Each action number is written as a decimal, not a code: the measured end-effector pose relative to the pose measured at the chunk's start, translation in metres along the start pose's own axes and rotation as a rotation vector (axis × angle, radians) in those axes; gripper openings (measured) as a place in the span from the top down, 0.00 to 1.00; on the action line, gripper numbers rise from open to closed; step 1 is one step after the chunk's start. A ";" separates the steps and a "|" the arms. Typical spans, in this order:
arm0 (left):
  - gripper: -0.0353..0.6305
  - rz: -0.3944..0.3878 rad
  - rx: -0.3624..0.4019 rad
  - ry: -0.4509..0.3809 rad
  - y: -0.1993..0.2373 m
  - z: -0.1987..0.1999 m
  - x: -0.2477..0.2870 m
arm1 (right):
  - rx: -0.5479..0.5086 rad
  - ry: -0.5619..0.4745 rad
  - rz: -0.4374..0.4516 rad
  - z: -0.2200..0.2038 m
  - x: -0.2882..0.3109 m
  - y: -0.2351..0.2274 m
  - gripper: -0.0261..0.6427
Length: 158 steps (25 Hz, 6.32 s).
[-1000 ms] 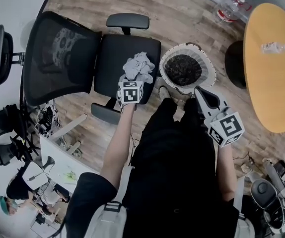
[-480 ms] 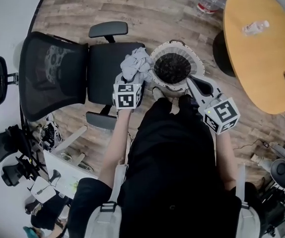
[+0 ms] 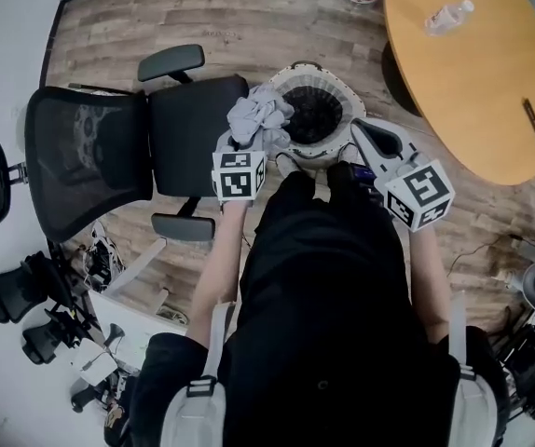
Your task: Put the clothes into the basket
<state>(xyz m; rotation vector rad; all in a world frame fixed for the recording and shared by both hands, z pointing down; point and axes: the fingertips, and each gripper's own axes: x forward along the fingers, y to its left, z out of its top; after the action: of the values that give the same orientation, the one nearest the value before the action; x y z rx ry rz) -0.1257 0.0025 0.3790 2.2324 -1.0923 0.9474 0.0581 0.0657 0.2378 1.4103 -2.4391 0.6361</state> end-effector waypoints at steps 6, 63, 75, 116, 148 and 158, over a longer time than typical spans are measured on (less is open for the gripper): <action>0.83 -0.021 0.000 -0.013 -0.042 0.010 0.018 | 0.014 0.010 -0.007 -0.005 -0.024 -0.035 0.94; 0.83 -0.147 0.046 0.329 -0.136 -0.228 0.460 | 0.171 0.348 0.127 -0.313 0.100 -0.178 0.94; 0.81 -0.176 0.035 0.431 -0.142 -0.274 0.522 | 0.191 0.400 0.101 -0.346 0.106 -0.179 0.94; 0.86 -0.192 0.055 0.429 -0.125 -0.233 0.452 | 0.117 0.373 0.145 -0.291 0.105 -0.136 0.94; 0.93 -0.222 0.150 0.409 -0.114 -0.136 0.235 | 0.071 0.288 0.063 -0.169 0.043 -0.087 0.94; 0.93 -0.248 0.180 0.348 -0.133 -0.084 0.166 | 0.041 0.232 0.043 -0.123 0.027 -0.087 0.94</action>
<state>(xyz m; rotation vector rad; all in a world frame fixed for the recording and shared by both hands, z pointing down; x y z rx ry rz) 0.0247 0.0539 0.5434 2.1654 -0.5825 1.3020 0.1197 0.0673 0.3781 1.2259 -2.2914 0.8143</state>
